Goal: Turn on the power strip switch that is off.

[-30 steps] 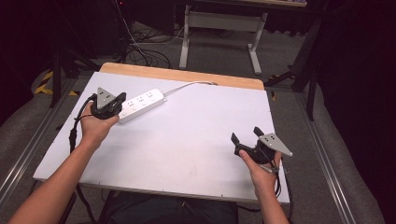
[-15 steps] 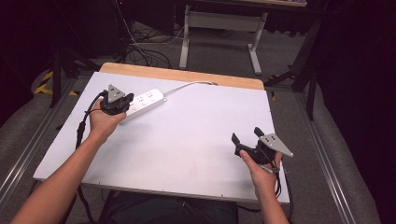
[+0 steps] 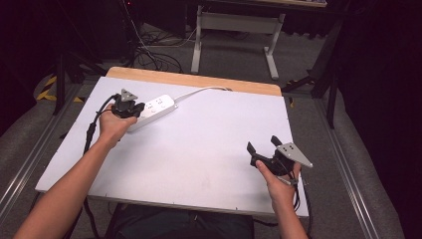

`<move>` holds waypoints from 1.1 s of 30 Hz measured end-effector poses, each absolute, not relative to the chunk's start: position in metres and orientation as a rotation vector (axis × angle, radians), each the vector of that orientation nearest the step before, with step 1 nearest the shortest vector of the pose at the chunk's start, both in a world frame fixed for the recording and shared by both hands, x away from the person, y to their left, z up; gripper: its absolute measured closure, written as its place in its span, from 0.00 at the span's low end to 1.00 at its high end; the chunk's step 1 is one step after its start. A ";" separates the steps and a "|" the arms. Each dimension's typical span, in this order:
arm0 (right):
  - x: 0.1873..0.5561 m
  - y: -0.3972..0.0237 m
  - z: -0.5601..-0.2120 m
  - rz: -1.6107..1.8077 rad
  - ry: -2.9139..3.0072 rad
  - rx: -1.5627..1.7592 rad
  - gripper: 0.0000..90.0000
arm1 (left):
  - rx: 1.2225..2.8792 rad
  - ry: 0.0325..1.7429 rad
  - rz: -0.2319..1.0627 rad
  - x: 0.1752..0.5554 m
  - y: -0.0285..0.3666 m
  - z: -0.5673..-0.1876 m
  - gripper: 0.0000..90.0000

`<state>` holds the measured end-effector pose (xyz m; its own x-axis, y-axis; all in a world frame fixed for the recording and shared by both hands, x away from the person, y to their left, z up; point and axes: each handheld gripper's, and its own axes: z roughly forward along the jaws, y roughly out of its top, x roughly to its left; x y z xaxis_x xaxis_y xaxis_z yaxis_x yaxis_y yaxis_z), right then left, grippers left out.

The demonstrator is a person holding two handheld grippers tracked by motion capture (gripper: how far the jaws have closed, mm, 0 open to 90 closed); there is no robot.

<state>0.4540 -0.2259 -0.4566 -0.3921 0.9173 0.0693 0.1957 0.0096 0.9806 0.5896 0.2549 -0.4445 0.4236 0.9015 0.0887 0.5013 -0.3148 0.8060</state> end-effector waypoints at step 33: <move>0.454 -0.226 -0.457 1.425 1.653 1.174 0.08 | 2.034 1.280 0.640 0.595 0.249 -0.459 1.00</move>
